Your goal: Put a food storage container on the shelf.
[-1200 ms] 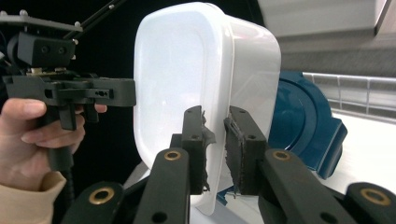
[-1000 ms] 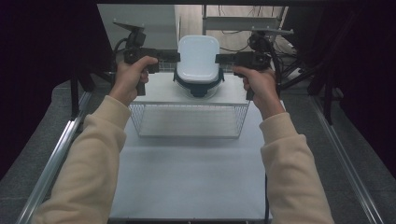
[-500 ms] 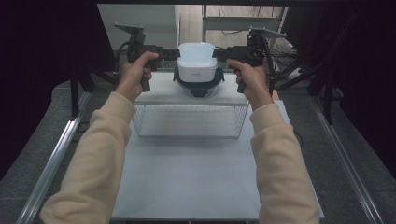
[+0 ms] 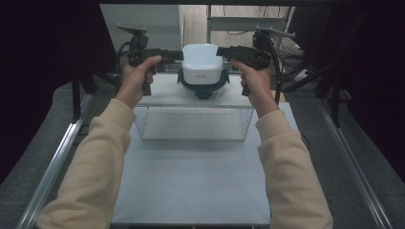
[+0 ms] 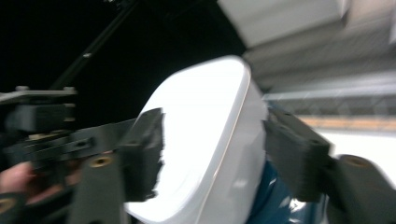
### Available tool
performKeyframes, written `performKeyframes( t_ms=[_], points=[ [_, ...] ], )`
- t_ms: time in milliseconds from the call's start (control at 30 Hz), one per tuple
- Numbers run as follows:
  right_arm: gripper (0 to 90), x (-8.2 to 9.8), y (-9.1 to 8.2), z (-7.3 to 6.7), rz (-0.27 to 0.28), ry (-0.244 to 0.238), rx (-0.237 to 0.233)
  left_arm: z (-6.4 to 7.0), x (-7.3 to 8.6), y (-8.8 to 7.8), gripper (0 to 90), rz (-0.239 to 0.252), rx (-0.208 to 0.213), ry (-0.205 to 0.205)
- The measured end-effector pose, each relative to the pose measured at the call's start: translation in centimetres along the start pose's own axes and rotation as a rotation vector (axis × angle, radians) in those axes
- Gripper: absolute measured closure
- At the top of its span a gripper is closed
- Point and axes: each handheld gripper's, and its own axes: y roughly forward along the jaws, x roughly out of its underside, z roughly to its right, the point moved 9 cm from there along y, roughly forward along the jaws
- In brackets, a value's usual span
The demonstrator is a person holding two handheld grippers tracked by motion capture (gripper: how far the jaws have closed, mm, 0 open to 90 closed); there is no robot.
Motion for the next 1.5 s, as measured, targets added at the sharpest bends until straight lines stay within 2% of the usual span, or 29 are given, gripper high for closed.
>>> performKeyframes(
  t_ms=[33, 100, 133, 233, 300, 467, 533, 633, 733, 833, 900, 1067, 1200, 1267, 1367, 1500],
  points=[
    [31.4, -0.1, -0.4, -0.3, 0.011, -0.033, -0.001, 0.1, 0.0, -0.6, 27.2, 0.012, -0.017, 0.032],
    [28.2, -0.2, -1.4, -1.0, 0.019, -0.093, -0.017, 0.6, 0.2, -1.8, 24.3, 0.032, -0.034, 0.081],
    [27.2, -0.1, -1.8, -1.2, 0.019, -0.117, -0.023, 1.0, 0.6, -2.6, 24.0, 0.039, -0.034, 0.119],
    [25.3, 0.9, -3.7, -1.9, 0.008, -0.231, -0.025, 2.1, 2.2, -4.6, 23.5, 0.046, -0.044, 0.198],
    [25.3, 2.0, -4.8, -2.1, -0.002, -0.283, -0.028, 2.7, 3.4, -5.6, 23.6, 0.051, -0.048, 0.227],
    [25.3, 5.5, -7.7, -1.9, 0.005, -0.38, -0.036, 3.4, 7.9, -8.1, 23.6, 0.049, -0.082, 0.294],
    [25.4, 7.1, -8.9, -1.8, 0.006, -0.404, -0.044, 3.7, 10.2, -9.0, 23.5, 0.045, -0.074, 0.311],
    [25.3, 9.7, -10.5, -1.5, 0.014, -0.439, -0.045, 3.8, 13.3, -9.5, 23.5, 0.025, -0.069, 0.334],
    [25.4, 12.4, -11.8, -0.9, 0.014, -0.453, -0.052, 3.3, 17.1, -9.6, 23.6, -0.016, -0.07, 0.359],
    [25.6, 15.1, -12.6, 0.1, 0.006, -0.462, -0.056, 2.4, 20.4, -9.4, 23.5, -0.041, -0.076, 0.345],
    [25.7, 17.0, -12.8, 1.0, -0.007, -0.459, -0.055, 1.3, 22.4, -9.2, 23.5, -0.063, -0.098, 0.337],
    [25.9, 21.2, -12.6, 3.5, -0.053, -0.462, -0.036, -1.2, 26.5, -8.8, 23.5, -0.104, -0.134, 0.276],
    [25.9, 24.2, -11.9, 5.5, -0.114, -0.466, -0.006, -3.1, 28.7, -8.4, 23.7, -0.115, -0.169, 0.23],
    [25.9, 25.6, -11.4, 6.6, -0.145, -0.462, 0.01, -3.8, 29.5, -8.1, 23.7, -0.121, -0.189, 0.22],
    [26.1, 27.7, -10.9, 7.8, -0.185, -0.436, 0.01, -4.5, 30.5, -7.9, 23.7, -0.124, -0.207, 0.222],
    [26.1, 30.0, -10.2, 9.5, -0.235, -0.442, 0.036, -4.9, 31.6, -7.6, 23.9, -0.131, -0.219, 0.226]
  ],
)
